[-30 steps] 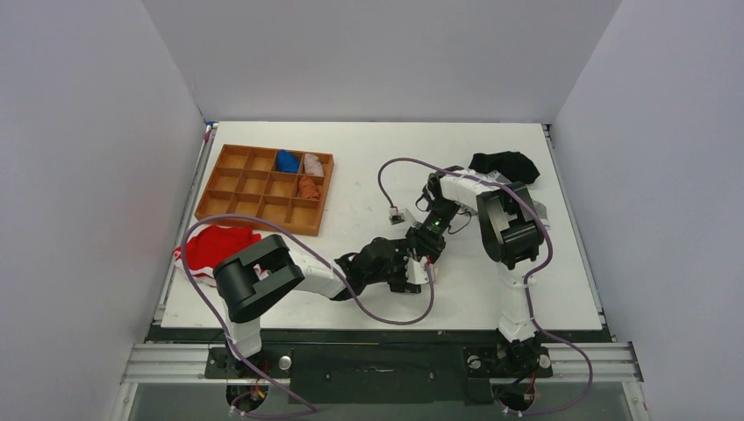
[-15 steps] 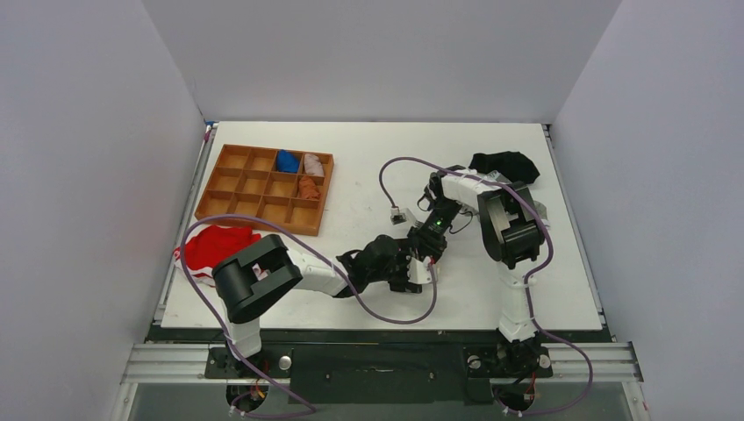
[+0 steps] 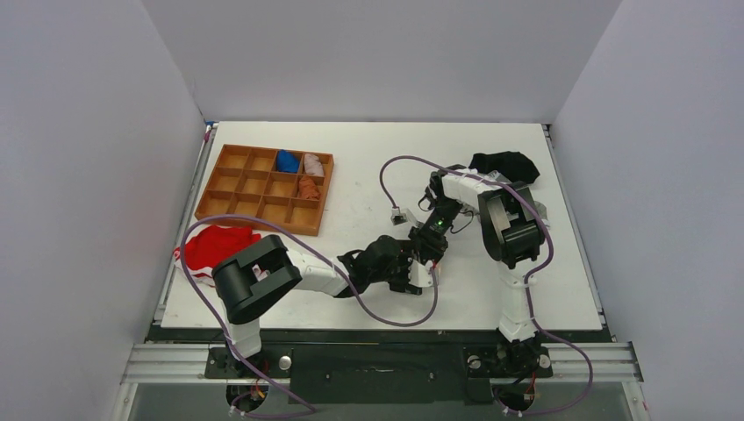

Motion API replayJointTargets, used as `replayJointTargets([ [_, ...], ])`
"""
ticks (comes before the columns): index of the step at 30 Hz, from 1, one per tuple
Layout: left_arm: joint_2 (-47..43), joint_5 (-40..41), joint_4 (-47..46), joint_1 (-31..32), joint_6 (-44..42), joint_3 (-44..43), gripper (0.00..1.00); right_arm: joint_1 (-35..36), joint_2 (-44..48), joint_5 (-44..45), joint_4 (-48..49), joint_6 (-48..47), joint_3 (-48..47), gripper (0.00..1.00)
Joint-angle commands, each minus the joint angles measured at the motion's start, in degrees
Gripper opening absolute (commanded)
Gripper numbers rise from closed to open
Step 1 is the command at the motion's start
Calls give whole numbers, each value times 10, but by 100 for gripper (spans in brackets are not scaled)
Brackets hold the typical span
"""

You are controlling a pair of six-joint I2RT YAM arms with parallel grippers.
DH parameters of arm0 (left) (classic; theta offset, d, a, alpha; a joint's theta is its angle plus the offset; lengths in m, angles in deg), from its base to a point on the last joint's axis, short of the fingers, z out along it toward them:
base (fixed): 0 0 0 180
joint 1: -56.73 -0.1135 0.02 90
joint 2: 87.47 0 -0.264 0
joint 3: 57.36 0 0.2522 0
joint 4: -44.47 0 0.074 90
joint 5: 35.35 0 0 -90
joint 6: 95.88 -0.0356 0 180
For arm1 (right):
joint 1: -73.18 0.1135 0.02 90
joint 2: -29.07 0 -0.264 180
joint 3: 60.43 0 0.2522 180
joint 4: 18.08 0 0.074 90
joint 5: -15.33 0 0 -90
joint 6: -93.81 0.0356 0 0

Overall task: Roll the underwear
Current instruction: Roll the underwear to the center of the board, then pick up the underwear from the center of the board.

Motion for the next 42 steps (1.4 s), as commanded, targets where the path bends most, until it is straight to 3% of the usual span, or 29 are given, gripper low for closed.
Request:
replayJointTargets([
  [1,45,17,142,-2,-44,15,75,30,-15,-65,-41,-17,-12,0],
  [17,74,19,218,-9,-53,-26,73,24,-11,-78,-63,-42,-9,0],
  [28,99,13,217,-3,-55,-45,68,21,-28,-103,-111,-87,-33,0],
  [36,102,15,210,-2,-45,-46,37,21,-27,-104,-111,-88,-34,0],
  [40,94,19,211,-2,-43,-42,4,22,-27,-100,-108,-85,-33,0],
  [42,87,22,210,-2,-43,-37,0,20,-24,-98,-97,-72,-31,0],
])
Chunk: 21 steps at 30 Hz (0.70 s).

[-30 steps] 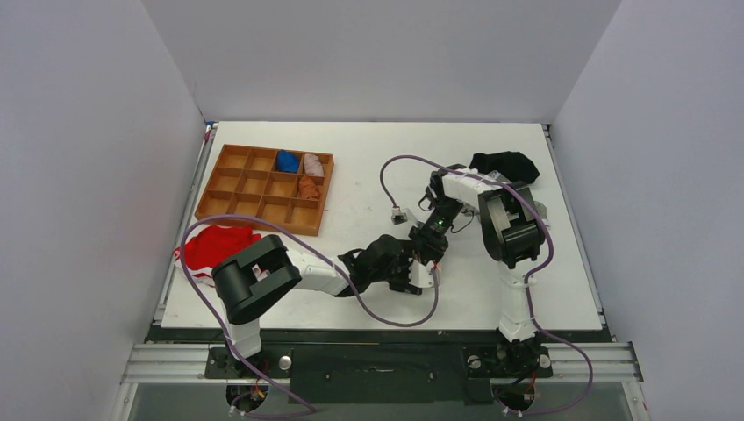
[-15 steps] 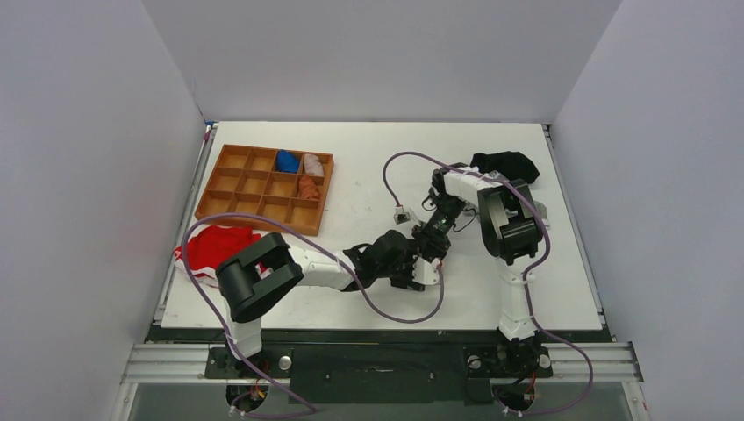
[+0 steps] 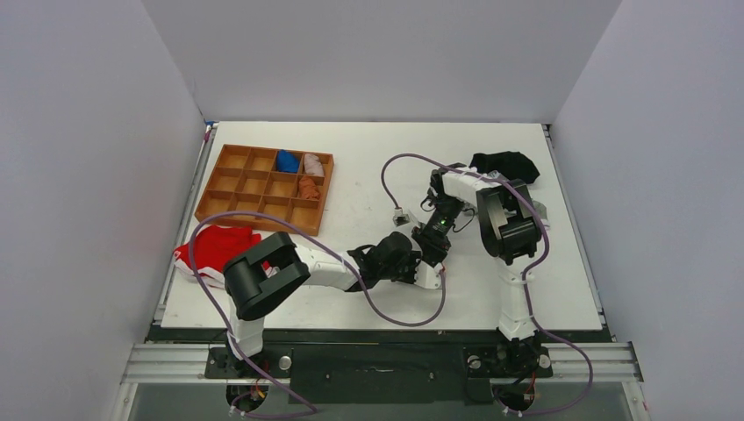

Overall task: Roll the underwear
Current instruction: Pick up the underwear from the center of the board.

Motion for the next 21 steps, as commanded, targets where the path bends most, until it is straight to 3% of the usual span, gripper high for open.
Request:
replayJointTargets([
  [1,48,35,115,-6,-1,34,0,30,8,-92,-31,14,0,0],
  [3,38,37,115,-7,-4,38,0,29,17,-85,-7,44,6,0],
  [8,7,43,125,-7,-10,45,0,23,44,-57,61,118,23,36],
  [12,-18,51,115,-8,-19,59,0,18,80,-34,100,162,41,49],
  [21,-48,62,98,-8,-28,90,0,-12,152,-6,112,178,62,56],
])
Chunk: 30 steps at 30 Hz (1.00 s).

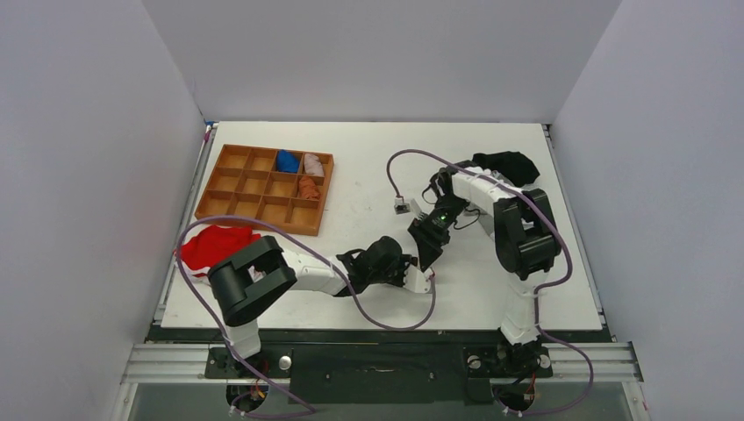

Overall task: Roll the underwear
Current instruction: Pick up the underwear from the center of the board.

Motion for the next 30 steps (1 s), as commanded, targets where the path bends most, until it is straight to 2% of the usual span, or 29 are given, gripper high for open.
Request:
replayJointTargets([
  [1,0,19,91,-6,-1,36,0,-24,60,4,0,15,6,56],
  [7,-37,11,104,-21,8,36,0,-55,103,32,14,53,-20,59],
  [15,-135,-33,196,-75,23,11,0,-62,179,90,152,185,-14,61],
  [21,-237,-38,285,-119,21,-1,0,-47,200,134,247,261,-30,61],
  [27,-289,-64,361,-212,30,-36,0,10,170,185,299,328,-85,61],
  [30,-303,-84,378,-286,21,-49,0,43,135,213,304,343,-123,60],
])
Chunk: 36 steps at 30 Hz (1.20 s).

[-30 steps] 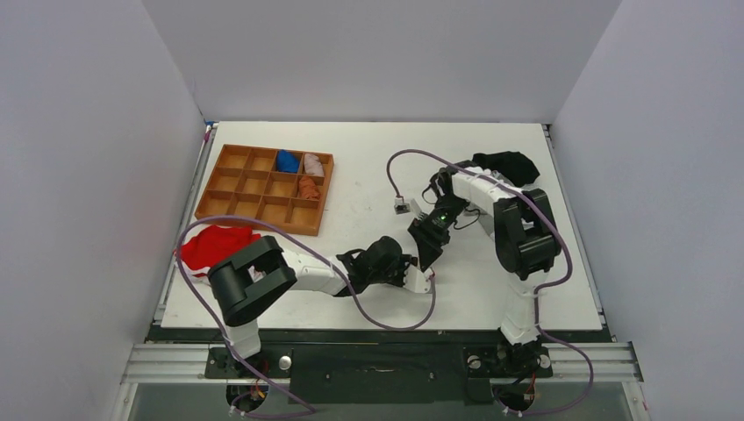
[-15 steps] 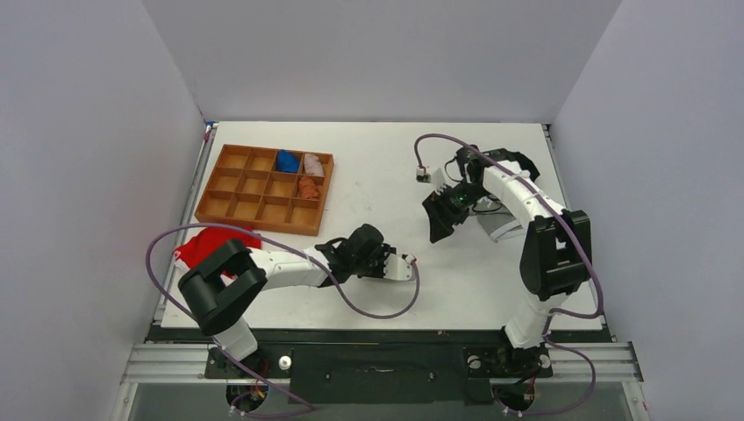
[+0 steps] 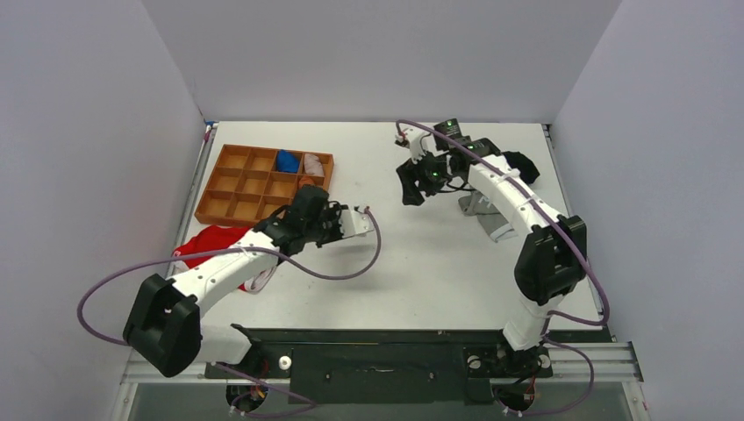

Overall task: Roll the underwear
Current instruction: Pick up the underwear from the center of the board, then move the storage box to the center of the board.

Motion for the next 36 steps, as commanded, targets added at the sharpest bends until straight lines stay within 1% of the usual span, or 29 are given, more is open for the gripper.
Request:
replayJointTargets([
  [1,-38,-43,55,-86,-1,-36,0,56,-36,58,58,53,-71,60],
  [2,-42,-54,57,-118,-2,-42,0,62,-50,61,60,62,-79,60],
  [3,-50,-59,57,-133,-3,-45,0,73,-57,65,65,68,-96,60],
  [4,-54,-70,57,-163,-5,-46,0,76,-72,66,68,78,-105,60],
  [5,-61,-76,56,-177,-8,-48,0,83,-80,67,73,84,-123,59],
  [7,-69,-96,52,-232,-15,-50,0,92,-102,67,77,97,-151,58],
  [8,-71,-109,47,-245,-18,-51,0,95,-118,67,80,105,-167,58],
  [9,-74,-117,45,-272,-23,-51,0,102,-124,70,87,110,-174,58],
  [11,-72,-137,36,-307,-28,-56,0,116,-144,78,99,125,-193,58],
  [16,-47,-186,56,-376,-25,-87,0,161,-201,96,140,175,-241,57],
  [19,-48,-203,59,-418,-17,-93,0,183,-232,105,165,210,-260,58],
  [24,-68,-214,61,-456,-17,-80,0,217,-283,125,207,273,-308,57],
  [29,-80,-226,80,-490,-20,-70,0,229,-350,140,215,337,-356,56],
  [36,-108,-233,94,-496,-29,-48,0,236,-377,177,217,373,-345,55],
])
